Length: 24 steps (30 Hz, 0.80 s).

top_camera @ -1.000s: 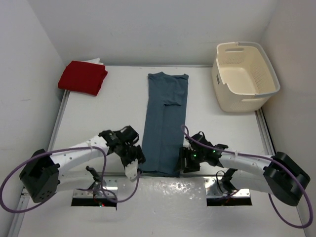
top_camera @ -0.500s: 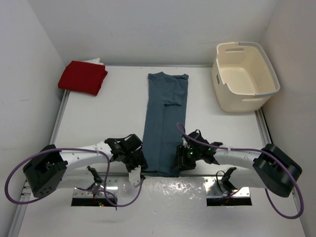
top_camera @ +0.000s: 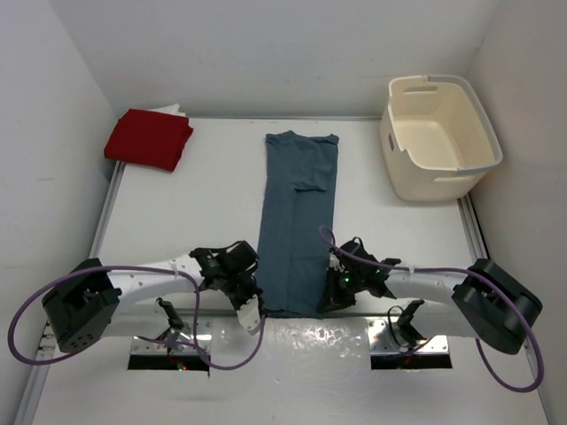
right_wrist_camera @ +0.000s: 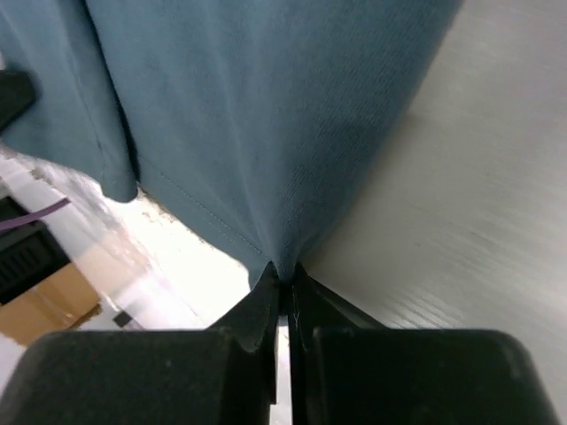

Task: Fold and stack the t-shirts
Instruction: Grab the bottom of the folded rectangular tshirt with both arms, then fold the folded rectangular tshirt in 1/3 of the way

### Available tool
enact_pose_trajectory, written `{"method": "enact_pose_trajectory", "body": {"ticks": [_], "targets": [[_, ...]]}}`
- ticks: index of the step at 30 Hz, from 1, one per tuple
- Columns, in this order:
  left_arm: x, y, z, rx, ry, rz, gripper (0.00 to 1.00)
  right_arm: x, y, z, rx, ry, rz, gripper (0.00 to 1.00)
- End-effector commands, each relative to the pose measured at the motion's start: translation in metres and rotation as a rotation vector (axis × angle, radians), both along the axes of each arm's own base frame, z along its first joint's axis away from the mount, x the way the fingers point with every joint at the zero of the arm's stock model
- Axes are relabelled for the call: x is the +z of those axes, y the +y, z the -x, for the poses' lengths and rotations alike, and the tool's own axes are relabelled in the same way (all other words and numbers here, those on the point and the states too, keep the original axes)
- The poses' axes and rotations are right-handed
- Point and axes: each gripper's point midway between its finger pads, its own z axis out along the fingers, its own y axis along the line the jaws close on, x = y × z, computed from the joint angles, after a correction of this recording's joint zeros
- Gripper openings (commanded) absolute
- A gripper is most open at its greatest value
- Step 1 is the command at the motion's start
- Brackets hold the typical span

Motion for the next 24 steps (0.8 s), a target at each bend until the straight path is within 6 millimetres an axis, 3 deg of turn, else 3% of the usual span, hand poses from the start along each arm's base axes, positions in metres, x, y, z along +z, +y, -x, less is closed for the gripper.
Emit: {"method": "enact_pose_trajectory", "body": {"ticks": [1,2,4,5,6,7,8,10,11,12,14,16,17,18,20,24], "targets": [[0.045,-0.032,-0.007,0.126,0.120,0.094,0.00,0.004,-0.009,-0.012,-0.010,-0.030,0.074,0.00],[0.054,-0.030,-0.019,0.197,0.153,0.105,0.00,0.026,0.003,-0.035,-0.004,-0.101,0.037,0.00],[0.085,-0.036,-0.037,0.270,0.225,0.144,0.00,0.040,-0.005,-0.055,-0.016,-0.123,0.073,0.00],[0.094,-0.030,-0.055,0.345,0.241,0.152,0.00,0.062,0.004,-0.078,-0.021,-0.176,0.058,0.00],[0.106,-0.031,-0.063,0.384,0.281,0.133,0.00,0.069,0.000,-0.088,-0.028,-0.188,0.079,0.00],[0.113,-0.030,-0.067,0.402,0.312,0.136,0.00,0.071,-0.014,-0.098,-0.035,-0.189,0.128,0.00],[0.110,-0.024,-0.079,0.468,0.356,0.115,0.00,0.084,-0.012,-0.117,-0.045,-0.213,0.129,0.00],[0.126,-0.029,-0.101,0.541,0.387,0.136,0.00,0.090,-0.026,-0.141,-0.073,-0.223,0.147,0.00],[0.119,-0.026,-0.115,0.622,0.445,0.115,0.00,0.103,-0.025,-0.160,-0.086,-0.257,0.128,0.00],[0.130,-0.029,-0.131,0.645,0.445,0.132,0.00,0.100,-0.033,-0.176,-0.120,-0.241,0.133,0.00],[0.133,-0.030,-0.164,0.741,0.484,0.131,0.00,0.110,-0.037,-0.214,-0.142,-0.282,0.127,0.00],[0.133,-0.028,-0.194,0.832,0.491,0.145,0.00,0.112,-0.038,-0.241,-0.157,-0.306,0.122,0.00],[0.122,-0.028,-0.206,0.901,0.534,0.126,0.00,0.122,-0.034,-0.259,-0.165,-0.326,0.089,0.00],[0.131,-0.031,-0.232,0.940,0.489,0.168,0.00,0.110,-0.037,-0.271,-0.177,-0.303,0.093,0.00],[0.131,-0.033,-0.267,0.998,0.452,0.207,0.00,0.112,-0.038,-0.293,-0.203,-0.326,0.088,0.00],[0.125,-0.037,-0.310,1.048,0.381,0.251,0.00,0.100,-0.043,-0.329,-0.285,-0.314,0.069,0.00]]}}
